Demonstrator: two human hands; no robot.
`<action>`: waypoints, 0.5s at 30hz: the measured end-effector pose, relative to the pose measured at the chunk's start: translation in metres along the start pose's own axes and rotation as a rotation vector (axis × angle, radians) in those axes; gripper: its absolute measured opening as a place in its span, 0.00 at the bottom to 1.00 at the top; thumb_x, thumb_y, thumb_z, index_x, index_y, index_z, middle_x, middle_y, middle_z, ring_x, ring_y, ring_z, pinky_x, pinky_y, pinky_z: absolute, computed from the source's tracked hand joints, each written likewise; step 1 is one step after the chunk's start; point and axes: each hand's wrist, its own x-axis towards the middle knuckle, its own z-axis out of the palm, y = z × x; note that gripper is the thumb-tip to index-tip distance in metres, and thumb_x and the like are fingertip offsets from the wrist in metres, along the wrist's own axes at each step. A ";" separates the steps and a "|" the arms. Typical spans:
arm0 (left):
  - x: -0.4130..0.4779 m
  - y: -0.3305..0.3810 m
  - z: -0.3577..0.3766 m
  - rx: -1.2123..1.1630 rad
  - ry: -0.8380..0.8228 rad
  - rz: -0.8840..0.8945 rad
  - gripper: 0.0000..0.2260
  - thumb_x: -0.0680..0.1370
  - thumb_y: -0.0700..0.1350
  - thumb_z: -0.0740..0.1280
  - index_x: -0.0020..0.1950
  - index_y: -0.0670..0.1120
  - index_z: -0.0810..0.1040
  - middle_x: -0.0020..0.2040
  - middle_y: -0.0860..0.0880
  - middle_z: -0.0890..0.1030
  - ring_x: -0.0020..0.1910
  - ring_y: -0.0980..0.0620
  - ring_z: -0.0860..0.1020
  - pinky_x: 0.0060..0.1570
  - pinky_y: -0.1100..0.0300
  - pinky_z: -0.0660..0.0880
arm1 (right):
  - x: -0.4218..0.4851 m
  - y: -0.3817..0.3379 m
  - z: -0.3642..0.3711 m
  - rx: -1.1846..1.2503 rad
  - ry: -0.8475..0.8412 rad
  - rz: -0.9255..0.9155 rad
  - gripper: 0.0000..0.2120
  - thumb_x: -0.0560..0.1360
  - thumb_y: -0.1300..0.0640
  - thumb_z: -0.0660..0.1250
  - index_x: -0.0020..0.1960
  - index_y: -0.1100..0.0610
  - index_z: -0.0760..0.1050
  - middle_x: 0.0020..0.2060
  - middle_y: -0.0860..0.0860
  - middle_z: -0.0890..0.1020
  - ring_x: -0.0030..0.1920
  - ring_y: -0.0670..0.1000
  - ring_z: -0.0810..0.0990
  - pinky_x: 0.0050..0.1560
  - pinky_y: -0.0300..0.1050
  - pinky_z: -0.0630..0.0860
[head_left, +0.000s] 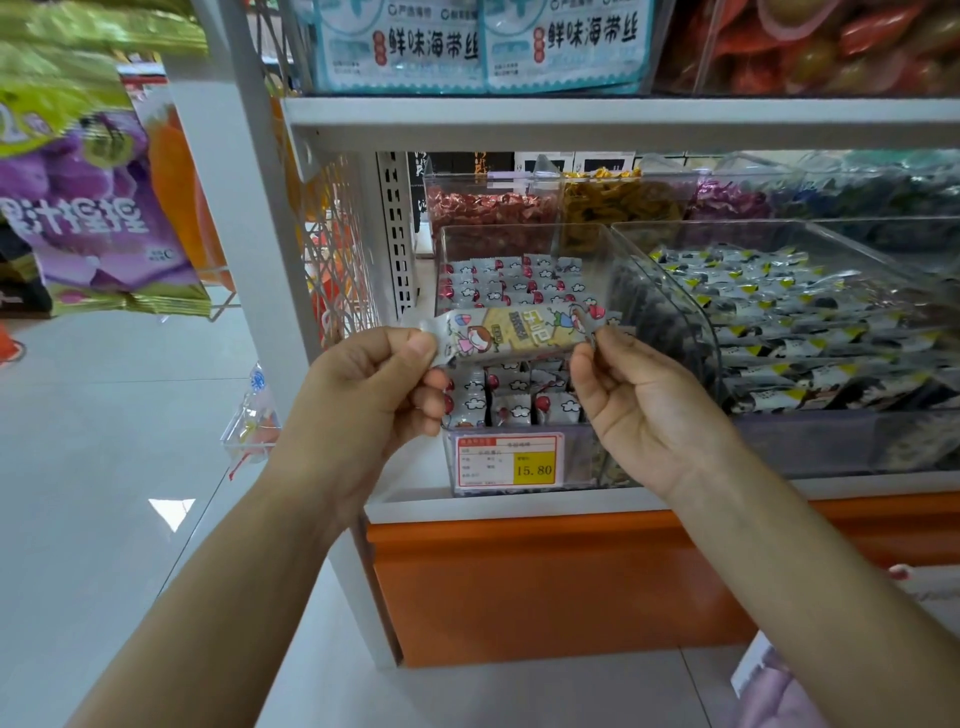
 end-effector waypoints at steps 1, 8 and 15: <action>0.000 0.001 0.000 -0.020 -0.020 -0.025 0.08 0.78 0.42 0.61 0.40 0.43 0.74 0.27 0.51 0.75 0.25 0.57 0.73 0.26 0.67 0.72 | 0.000 0.000 0.000 -0.004 0.009 -0.005 0.05 0.76 0.66 0.62 0.42 0.63 0.74 0.27 0.53 0.81 0.29 0.46 0.81 0.29 0.34 0.77; -0.002 0.004 0.001 -0.072 -0.112 -0.101 0.08 0.78 0.42 0.60 0.41 0.42 0.75 0.30 0.50 0.76 0.27 0.58 0.74 0.27 0.68 0.73 | -0.001 -0.006 -0.001 -0.146 -0.022 -0.114 0.07 0.75 0.69 0.61 0.47 0.62 0.76 0.28 0.52 0.81 0.28 0.45 0.80 0.28 0.34 0.76; -0.002 0.003 -0.001 0.358 -0.001 0.178 0.06 0.79 0.38 0.62 0.42 0.42 0.73 0.25 0.52 0.75 0.25 0.56 0.72 0.28 0.66 0.72 | -0.003 -0.007 -0.004 -0.470 -0.117 -0.136 0.06 0.77 0.60 0.62 0.50 0.59 0.77 0.36 0.55 0.81 0.30 0.49 0.81 0.30 0.38 0.78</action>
